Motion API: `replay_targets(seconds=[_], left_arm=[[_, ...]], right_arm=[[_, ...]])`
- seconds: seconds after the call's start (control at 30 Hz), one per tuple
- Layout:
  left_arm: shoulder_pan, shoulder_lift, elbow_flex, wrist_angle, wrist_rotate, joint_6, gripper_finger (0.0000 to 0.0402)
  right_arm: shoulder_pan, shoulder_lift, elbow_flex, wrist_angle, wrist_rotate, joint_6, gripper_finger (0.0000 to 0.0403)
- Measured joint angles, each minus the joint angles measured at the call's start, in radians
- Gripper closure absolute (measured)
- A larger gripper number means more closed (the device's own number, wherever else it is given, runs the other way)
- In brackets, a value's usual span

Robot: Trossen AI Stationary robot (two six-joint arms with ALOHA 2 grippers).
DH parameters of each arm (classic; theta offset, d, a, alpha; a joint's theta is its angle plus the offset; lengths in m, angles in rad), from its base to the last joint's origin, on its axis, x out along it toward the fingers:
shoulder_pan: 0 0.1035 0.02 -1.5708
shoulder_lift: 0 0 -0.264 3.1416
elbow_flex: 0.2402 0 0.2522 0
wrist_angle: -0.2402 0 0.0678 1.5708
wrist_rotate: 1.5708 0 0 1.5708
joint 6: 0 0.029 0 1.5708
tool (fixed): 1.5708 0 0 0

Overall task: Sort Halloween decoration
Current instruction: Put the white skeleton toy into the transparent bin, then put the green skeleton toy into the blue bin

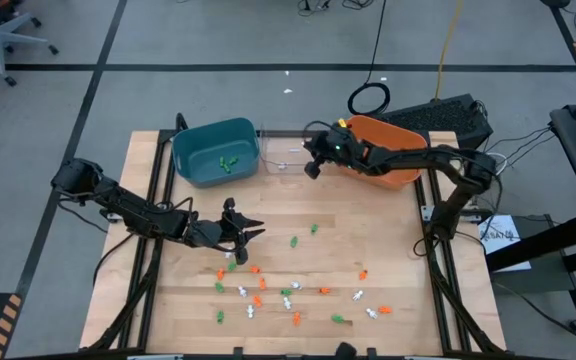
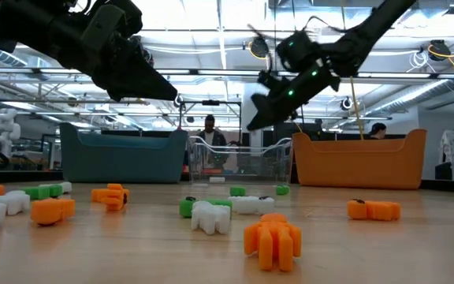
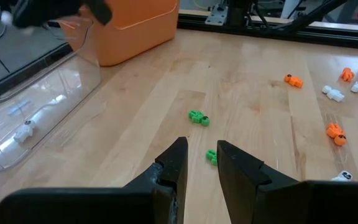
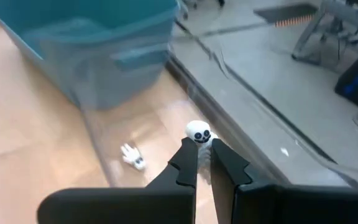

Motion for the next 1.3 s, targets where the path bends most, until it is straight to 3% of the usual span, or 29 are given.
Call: replay_targets(seconds=[0.33,0.7,1.0,1.3], left_arm=[[0.0,0.0,0.0,-0.004,0.0,0.0,0.0315],[0.0,0.0,0.0,-0.008,0.0,0.0,0.0315],[0.0,0.0,0.0,-0.008,0.0,-0.001,0.0315],[0.0,0.0,0.0,-0.035,0.0,-0.027,0.0315]], right_arm=[[-0.014,0.17,0.156,-0.115,0.001,-0.027,0.0399],[-0.018,0.202,0.196,-0.19,0.002,-0.027,0.0396],[-0.018,0.185,0.195,-0.206,0.005,-0.016,0.0313],[0.02,0.022,0.195,-0.289,0.001,-0.027,0.0252]])
